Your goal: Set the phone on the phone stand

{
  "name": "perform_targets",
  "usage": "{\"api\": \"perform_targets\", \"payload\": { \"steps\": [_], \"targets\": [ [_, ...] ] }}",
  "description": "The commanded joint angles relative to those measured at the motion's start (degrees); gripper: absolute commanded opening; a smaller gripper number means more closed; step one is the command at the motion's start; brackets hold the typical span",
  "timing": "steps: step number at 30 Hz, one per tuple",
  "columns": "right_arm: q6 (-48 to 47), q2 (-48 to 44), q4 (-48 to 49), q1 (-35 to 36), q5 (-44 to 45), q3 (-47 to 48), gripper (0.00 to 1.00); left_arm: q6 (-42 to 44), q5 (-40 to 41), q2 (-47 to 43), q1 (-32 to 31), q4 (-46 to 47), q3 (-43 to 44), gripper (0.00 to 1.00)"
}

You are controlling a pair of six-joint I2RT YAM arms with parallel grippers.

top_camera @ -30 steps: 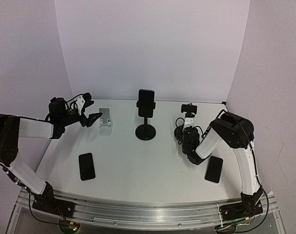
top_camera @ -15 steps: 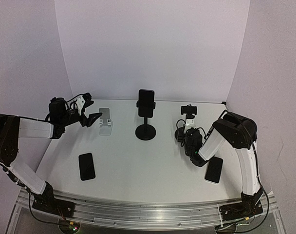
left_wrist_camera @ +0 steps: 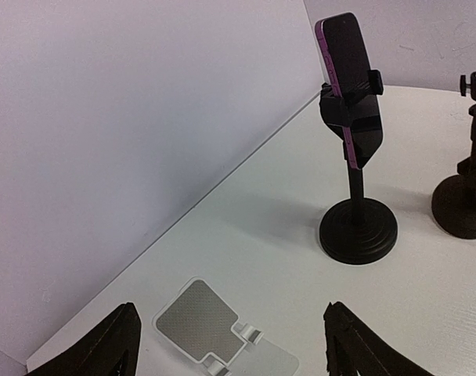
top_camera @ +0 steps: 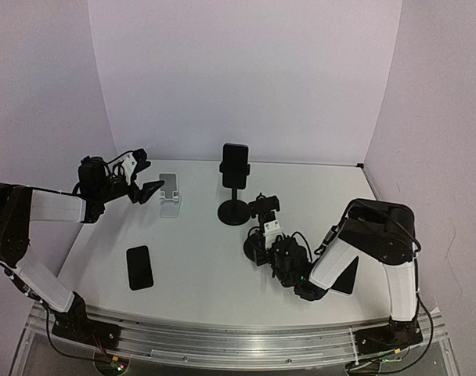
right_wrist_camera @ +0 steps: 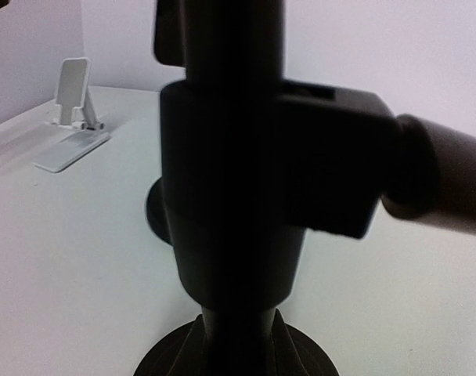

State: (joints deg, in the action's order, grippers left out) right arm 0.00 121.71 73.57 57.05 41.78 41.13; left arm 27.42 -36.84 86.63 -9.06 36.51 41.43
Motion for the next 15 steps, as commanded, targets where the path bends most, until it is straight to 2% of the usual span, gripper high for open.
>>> {"api": "perform_targets", "payload": {
  "steps": [1, 9, 15],
  "targets": [
    [3.0, 0.2, 20.8, 2.9, 3.6, 4.8, 0.00, 0.4, -0.2, -1.6, -0.1, 2.1, -0.4, 0.80],
    [7.6, 5.9, 21.0, 4.2, 8.3, 8.5, 0.02, 0.4, -0.5, -2.4, -0.1, 2.2, -1.0, 0.80],
    [8.7, 7.0, 21.0, 4.9, 11.5, 7.7, 0.31, 0.8, -0.2, -3.1, -0.1, 2.1, -1.4, 0.80]
  ]
}}
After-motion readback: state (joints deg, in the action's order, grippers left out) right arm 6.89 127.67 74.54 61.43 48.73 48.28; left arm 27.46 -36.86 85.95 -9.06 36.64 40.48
